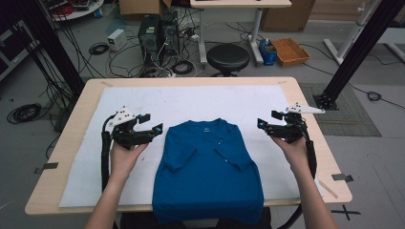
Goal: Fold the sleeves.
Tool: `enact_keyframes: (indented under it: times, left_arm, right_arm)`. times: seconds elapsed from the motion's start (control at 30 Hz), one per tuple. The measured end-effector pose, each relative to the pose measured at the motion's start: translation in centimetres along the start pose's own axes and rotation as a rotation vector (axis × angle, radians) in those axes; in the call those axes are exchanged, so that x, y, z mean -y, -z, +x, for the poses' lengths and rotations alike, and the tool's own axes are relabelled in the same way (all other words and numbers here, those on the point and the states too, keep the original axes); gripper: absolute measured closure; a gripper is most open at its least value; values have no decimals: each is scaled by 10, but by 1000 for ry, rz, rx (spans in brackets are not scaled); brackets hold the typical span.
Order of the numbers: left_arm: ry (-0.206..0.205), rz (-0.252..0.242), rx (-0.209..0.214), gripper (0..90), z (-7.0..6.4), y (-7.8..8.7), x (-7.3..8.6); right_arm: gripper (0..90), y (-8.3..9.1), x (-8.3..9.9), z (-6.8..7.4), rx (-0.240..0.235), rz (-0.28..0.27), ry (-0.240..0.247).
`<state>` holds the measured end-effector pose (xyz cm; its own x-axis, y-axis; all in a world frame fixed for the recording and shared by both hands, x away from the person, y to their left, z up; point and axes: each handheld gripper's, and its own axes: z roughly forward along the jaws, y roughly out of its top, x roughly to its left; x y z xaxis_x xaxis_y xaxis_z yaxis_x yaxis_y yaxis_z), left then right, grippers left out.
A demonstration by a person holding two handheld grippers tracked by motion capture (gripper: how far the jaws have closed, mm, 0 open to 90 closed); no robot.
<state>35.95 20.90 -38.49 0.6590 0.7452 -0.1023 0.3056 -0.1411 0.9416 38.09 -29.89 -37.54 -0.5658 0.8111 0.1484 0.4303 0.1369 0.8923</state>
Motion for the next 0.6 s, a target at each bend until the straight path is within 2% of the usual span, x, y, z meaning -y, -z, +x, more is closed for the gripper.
enact_keyframes:
  times: [0.4, 0.6]
  left_arm:
    - [18, 9, -3, 302, 4, 6, 2]
    - [12, 9, -7, 302, 4, 6, 2]
  right_arm:
    - [232, -2, -4, 0, -3, -2, 4]
    - [233, -3, -4, 2, -1, 3, 8]
